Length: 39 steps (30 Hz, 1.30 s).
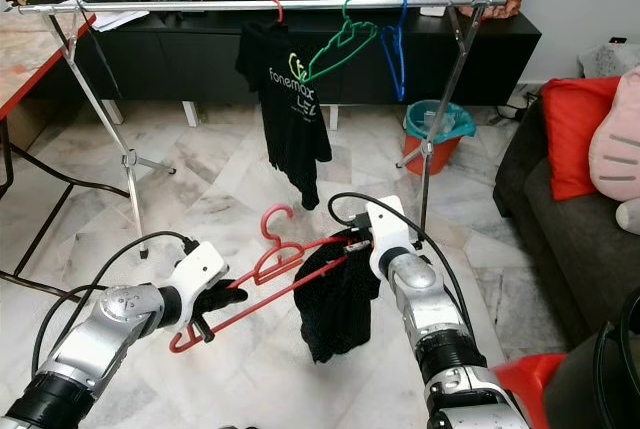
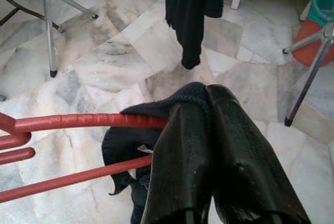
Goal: Hang hanger
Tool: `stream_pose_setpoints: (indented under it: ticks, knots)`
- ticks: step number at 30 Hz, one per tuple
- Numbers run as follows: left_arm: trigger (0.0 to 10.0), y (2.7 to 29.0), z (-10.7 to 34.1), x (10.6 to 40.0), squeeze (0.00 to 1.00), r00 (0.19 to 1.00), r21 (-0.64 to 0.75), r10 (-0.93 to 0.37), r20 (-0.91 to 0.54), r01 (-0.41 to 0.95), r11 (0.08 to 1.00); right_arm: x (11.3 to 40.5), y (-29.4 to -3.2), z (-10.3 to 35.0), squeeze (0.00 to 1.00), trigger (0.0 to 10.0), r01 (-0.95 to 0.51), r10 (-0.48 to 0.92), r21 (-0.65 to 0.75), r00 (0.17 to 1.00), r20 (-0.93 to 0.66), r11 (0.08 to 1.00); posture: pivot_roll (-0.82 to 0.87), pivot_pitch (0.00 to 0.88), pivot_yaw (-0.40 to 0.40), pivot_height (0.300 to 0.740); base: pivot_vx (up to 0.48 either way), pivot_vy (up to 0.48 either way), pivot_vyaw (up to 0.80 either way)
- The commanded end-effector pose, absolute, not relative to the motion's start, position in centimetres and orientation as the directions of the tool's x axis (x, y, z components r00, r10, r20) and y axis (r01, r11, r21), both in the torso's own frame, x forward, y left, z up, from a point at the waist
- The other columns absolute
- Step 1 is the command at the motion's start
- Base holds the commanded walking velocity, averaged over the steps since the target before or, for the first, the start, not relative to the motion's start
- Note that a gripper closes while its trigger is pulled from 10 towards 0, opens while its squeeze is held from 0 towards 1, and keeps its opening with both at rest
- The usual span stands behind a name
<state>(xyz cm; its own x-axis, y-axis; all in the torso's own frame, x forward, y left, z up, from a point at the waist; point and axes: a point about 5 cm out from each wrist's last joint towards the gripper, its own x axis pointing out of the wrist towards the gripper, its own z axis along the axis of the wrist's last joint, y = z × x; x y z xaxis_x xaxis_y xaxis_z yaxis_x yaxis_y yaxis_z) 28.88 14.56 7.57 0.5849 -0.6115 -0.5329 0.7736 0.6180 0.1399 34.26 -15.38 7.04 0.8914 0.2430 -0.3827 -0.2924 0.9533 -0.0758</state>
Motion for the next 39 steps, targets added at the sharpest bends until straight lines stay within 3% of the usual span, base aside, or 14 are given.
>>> stream_pose_setpoints:
  ticks: [1, 11, 22, 26, 35, 39]
  knots:
    - [10.0, 14.2, 8.1, 28.6, 0.00, 0.556, 0.119, -0.653, -0.514, 0.800, 0.588, 34.3, -15.1, 7.5, 0.00, 10.0, -0.313, 0.266, -0.075, 0.892, -0.365, 0.947, 0.06, 0.064, -0.020, 0.736, 0.000, 0.000, 0.00]
    - [10.0, 14.3, 7.9, 28.4, 0.00, 0.519, 0.104, -0.664, -0.538, 0.823, 0.558, 34.3, -14.3, 8.9, 0.00, 10.0, -0.354, 0.316, -0.051, 0.885, -0.342, 0.934, 0.05, 0.064, -0.018, 0.736, 0.000, 0.000, 0.00]
    - [10.0, 14.4, 7.2, 29.0, 0.00, 0.574, 0.139, -0.600, -0.557, 0.777, 0.614, 33.3, -13.9, 9.4, 0.00, 10.0, -0.376, 0.346, -0.016, 0.867, -0.358, 0.926, 0.05, 0.066, -0.021, 0.736, 0.000, 0.000, 0.00]
    - [10.0, 14.4, 7.2, 30.1, 0.00, 0.654, 0.186, -0.537, -0.533, 0.710, 0.679, 32.6, -13.6, 9.1, 0.00, 10.0, -0.398, 0.364, -0.010, 0.847, -0.387, 0.917, 0.05, 0.069, -0.024, 0.736, 0.000, 0.000, 0.00]
    - [10.0, 13.1, 7.8, 30.9, 0.00, 0.684, 0.188, -0.547, -0.482, 0.691, 0.698, 31.6, -13.4, 9.5, 0.00, 10.0, -0.429, 0.391, -0.007, 0.829, -0.400, 0.903, 0.04, 0.073, -0.026, 0.736, 0.000, 0.000, 0.00]
    - [10.0, 12.6, 7.7, 30.6, 0.00, 0.652, 0.154, -0.583, -0.484, 0.720, 0.677, 31.3, -13.1, 9.9, 0.00, 10.0, -0.467, 0.426, -0.011, 0.816, -0.391, 0.884, 0.04, 0.074, -0.025, 0.736, 0.000, 0.000, 0.00]
